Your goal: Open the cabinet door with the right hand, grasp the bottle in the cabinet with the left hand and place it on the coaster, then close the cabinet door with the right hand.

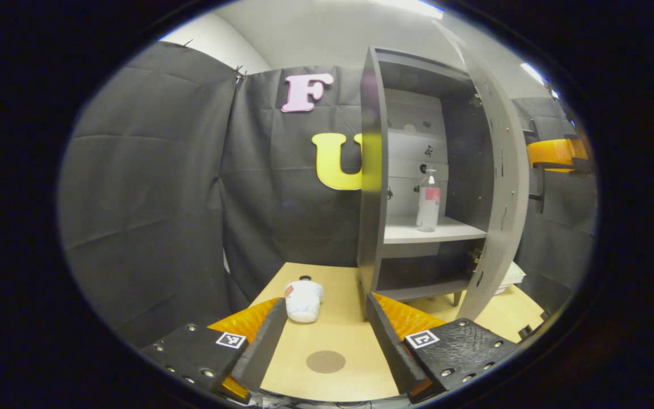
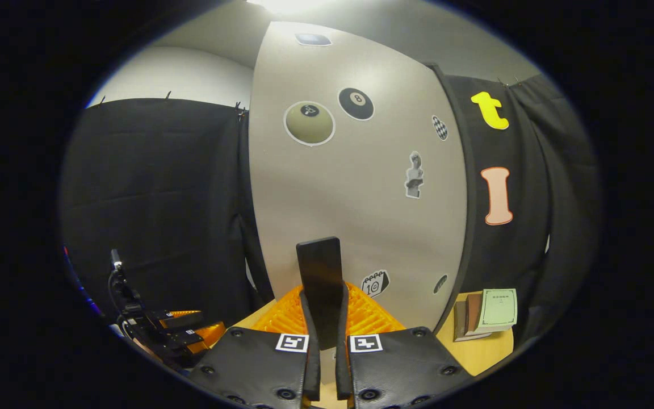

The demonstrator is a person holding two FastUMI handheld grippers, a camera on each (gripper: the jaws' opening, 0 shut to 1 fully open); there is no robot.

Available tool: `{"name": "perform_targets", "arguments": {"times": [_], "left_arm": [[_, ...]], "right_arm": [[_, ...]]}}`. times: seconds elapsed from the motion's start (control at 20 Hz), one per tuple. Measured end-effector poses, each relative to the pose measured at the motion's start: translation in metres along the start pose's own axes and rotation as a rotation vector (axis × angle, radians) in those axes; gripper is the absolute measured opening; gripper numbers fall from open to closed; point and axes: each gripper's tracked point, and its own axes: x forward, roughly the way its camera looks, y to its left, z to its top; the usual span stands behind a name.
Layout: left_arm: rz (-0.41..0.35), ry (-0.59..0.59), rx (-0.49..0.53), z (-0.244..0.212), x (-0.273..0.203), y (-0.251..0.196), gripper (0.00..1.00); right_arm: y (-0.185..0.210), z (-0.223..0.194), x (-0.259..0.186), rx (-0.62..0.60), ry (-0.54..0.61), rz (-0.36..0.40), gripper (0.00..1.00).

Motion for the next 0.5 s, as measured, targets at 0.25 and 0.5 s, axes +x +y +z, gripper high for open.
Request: {"name": "perform_targets", "arguments": {"times": [0.25,0.5], "left_arm": [[-0.059,0.016,0.025,-0.001,0.014,-0.022,0.85],[-0.138,0.032,0.034,-0.004,0.032,-0.052,0.86]], "right_arm": [[-0.009,0.001,-0.006,0.023,-0.01,-0.077,0.12],[-0.018,-0.001,-0.015,0.037,-0.003,-0.145,0.12]]}}
